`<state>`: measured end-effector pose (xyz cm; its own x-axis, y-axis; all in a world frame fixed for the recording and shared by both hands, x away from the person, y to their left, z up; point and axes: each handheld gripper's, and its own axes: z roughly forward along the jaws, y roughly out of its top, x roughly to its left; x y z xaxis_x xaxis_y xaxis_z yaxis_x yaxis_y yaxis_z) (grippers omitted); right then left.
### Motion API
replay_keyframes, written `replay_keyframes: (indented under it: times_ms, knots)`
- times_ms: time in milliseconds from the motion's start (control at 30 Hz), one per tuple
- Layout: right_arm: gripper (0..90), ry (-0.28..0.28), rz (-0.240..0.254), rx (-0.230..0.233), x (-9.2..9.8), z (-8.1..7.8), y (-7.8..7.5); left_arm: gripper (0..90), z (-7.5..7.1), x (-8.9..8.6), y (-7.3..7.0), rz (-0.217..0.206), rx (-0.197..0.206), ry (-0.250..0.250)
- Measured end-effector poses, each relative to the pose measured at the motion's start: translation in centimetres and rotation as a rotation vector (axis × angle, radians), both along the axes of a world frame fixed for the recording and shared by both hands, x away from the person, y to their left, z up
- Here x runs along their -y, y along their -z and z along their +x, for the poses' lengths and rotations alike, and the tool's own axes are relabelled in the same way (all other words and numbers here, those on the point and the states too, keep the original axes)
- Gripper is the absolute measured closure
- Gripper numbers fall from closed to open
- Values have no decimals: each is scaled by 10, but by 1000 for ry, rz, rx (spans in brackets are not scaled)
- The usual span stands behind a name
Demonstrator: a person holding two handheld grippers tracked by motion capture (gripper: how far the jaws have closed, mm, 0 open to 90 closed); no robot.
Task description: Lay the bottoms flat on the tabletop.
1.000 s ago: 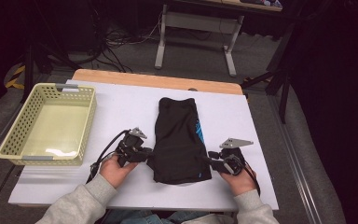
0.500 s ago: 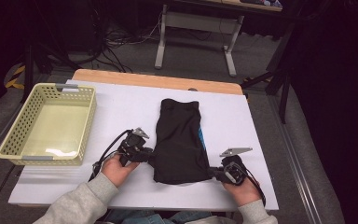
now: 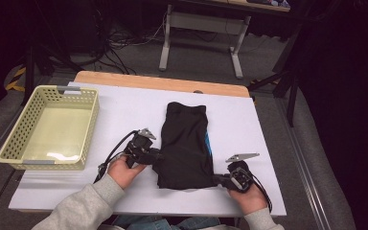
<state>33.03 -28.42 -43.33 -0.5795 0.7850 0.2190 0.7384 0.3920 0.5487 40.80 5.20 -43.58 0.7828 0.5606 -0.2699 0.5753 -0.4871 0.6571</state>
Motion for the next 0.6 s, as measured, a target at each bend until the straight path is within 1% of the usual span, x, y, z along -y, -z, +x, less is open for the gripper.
replay_keyframes:
  times_ms: [100, 133, 167, 200, 233, 300, 367, 400, 500, 533, 567, 600]
  knots:
    - [845, -6, -10, 4, 1, -6, -4, 589, 2, -1, -2, -16, -1, 0]
    - [804, -8, -3, 17, 1, -7, -6, 579, 2, -1, -3, -20, 4, 2]
    - [731, -11, 1, 26, 2, -7, -6, 567, 3, 0, -3, -28, 2, 6]
    - [653, -18, 9, 41, 4, -7, -6, 546, 3, 0, -4, -33, 10, 12]
    - [598, -16, 23, 70, 6, -6, -6, 519, 3, 0, -5, -32, 15, 11]
    - [549, -3, 41, 95, 10, -4, -9, 479, 4, 0, -6, -39, 23, 5]
    - [507, 3, 63, 131, 13, -2, -13, 429, 4, 0, -8, -44, 44, -3]
    - [488, 3, 67, 155, 14, 0, -15, 404, 4, -1, -8, -46, 60, -2]
    - [443, 5, 70, 215, 15, 6, -22, 346, 5, -3, -10, -52, 88, -14]
    - [407, 5, 64, 243, 16, 10, -24, 331, 6, -3, -10, -58, 88, -18]
    - [383, 9, 62, 254, 17, 12, -25, 320, 7, -5, -11, -57, 93, -18]
    - [361, 14, 56, 266, 17, 15, -27, 304, 7, -5, -11, -65, 90, -25]
